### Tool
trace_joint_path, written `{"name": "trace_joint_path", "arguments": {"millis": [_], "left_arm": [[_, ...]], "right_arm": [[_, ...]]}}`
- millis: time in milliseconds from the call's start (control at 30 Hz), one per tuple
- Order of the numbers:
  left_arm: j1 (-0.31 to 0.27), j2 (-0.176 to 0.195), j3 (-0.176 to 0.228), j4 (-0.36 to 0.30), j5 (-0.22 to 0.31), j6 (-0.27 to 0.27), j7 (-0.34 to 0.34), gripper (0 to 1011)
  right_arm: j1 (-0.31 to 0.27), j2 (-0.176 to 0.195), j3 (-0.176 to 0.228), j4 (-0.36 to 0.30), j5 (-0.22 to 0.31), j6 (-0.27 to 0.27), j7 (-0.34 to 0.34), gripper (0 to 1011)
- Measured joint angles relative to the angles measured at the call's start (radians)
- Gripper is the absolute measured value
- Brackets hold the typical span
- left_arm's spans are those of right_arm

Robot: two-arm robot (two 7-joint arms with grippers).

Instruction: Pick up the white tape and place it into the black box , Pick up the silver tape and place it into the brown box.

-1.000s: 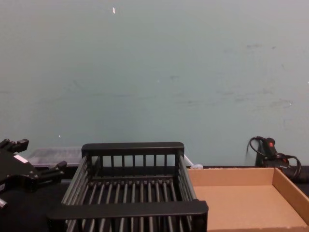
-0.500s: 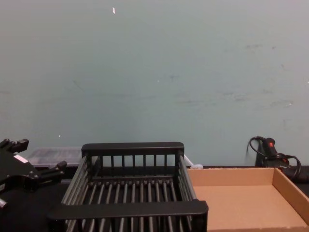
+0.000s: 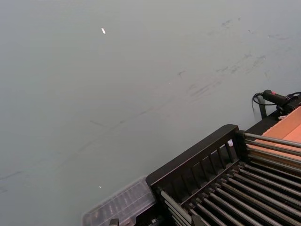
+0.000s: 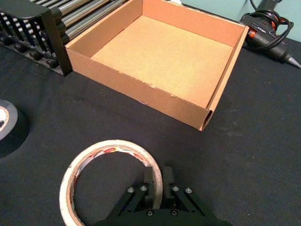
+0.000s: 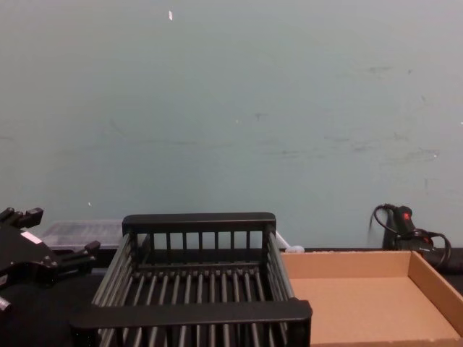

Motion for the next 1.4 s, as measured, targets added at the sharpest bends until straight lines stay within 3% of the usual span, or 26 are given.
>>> {"name": "trace_joint_path", "arguments": {"millis": [133, 767, 1167, 1400], "left_arm": [[0.000, 0.000, 0.000, 0.000, 0.000, 0.000, 0.000, 1001], [0.000, 0.000, 0.000, 0.000, 0.000, 0.000, 0.000, 1002], [0.000, 0.000, 0.000, 0.000, 0.000, 0.000, 0.000, 1001], [0.000, 0.000, 0.000, 0.000, 0.000, 0.000, 0.000, 1001]], "right_arm": [[0.000, 0.000, 0.000, 0.000, 0.000, 0.000, 0.000, 80], [-0.001, -0.001, 0.001, 0.000, -0.001, -0.001, 0.001, 80], [-0.027, -0.016, 0.060, -0.058, -0.001, -0.028, 0.031, 80], [-0.013, -0.026, 0.080, -0.086, 0.003, -0.027, 0.036, 80]]}}
